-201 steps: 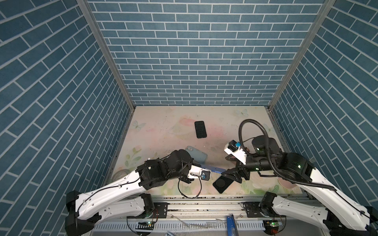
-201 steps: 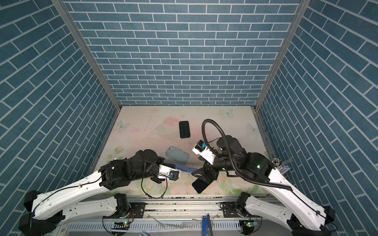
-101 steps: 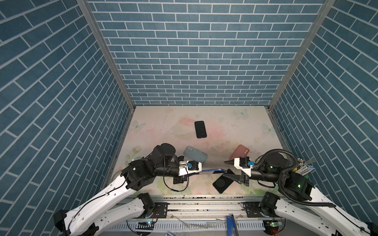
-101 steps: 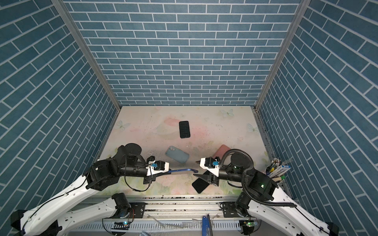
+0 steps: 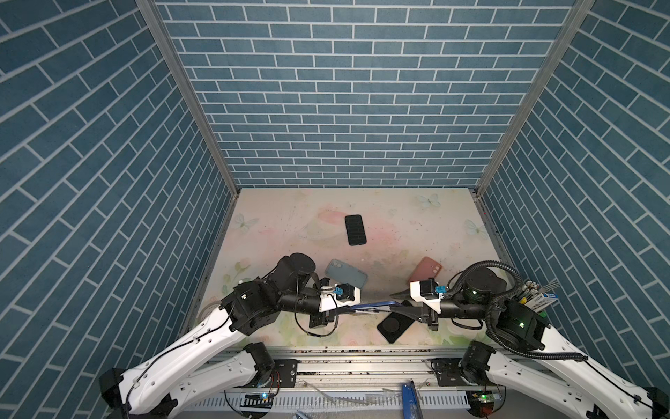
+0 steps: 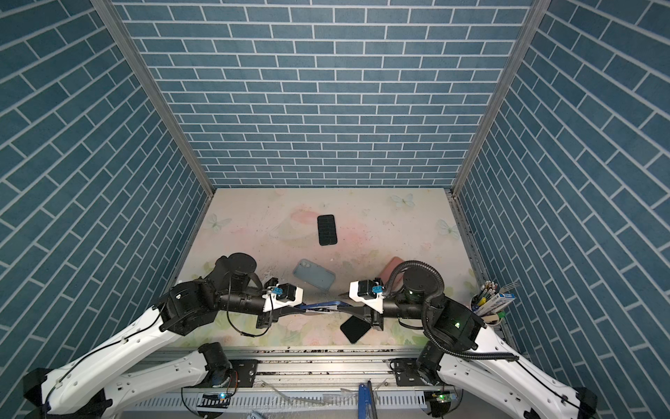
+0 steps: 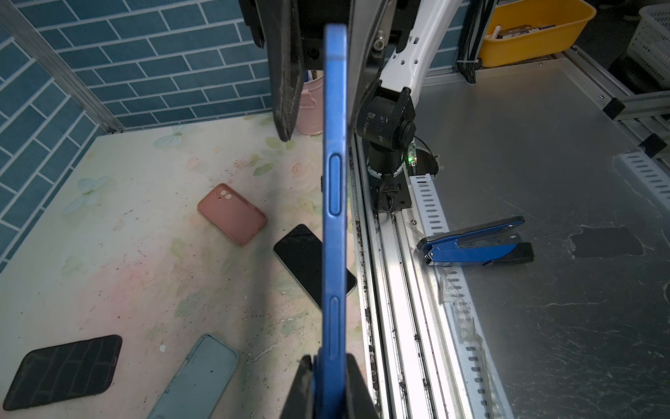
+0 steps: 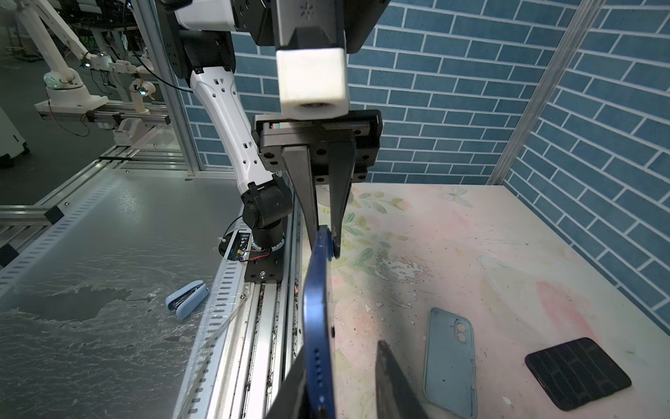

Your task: Put the phone into the phone case

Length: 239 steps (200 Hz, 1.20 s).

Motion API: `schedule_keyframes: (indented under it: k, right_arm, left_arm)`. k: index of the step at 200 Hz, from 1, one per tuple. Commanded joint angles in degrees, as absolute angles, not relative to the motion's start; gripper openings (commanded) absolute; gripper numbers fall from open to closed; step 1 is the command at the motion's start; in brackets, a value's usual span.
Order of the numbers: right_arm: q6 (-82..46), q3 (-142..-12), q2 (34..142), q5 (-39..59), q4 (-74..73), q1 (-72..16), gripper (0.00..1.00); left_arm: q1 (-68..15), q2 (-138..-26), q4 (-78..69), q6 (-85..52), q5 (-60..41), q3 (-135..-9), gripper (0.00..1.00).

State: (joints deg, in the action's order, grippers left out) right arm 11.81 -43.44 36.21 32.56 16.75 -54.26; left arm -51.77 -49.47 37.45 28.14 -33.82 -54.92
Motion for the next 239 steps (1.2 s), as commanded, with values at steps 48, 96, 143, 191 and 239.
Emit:
schedule_keyframes:
  k: [48,96,143,191,239]
  right_arm:
    - [11.14,-46.10,36.65,34.90,17.30,-54.40,0.00]
    - [-3.12,-49.62,39.24,9.23,23.11,-53.71,0.00]
    - [-22.99,-53.94,54.66,21.92,28.96,-38.59,0.00]
    - [-41.78,-46.59,62.97,30.11,4.32,-29.11,0.00]
    - [-35.70,-47.08,62.63,28.97,5.89,-28.24,0.00]
  left_arm:
    - [-51.66,-49.71,34.02,26.25,-34.81,-55.73,0.07]
    - [-51.14,-48.73,27.10,6.93,-11.83,-55.49,0.99]
    - [-38.86,-61.97,32.60,-8.07,-10.00,-60.88,0.82]
    - [-31.03,-87.09,41.07,-14.99,-7.72,-70.85,0.26]
    - [-30.96,-105.72,46.08,-16.53,0.42,-80.25,0.18]
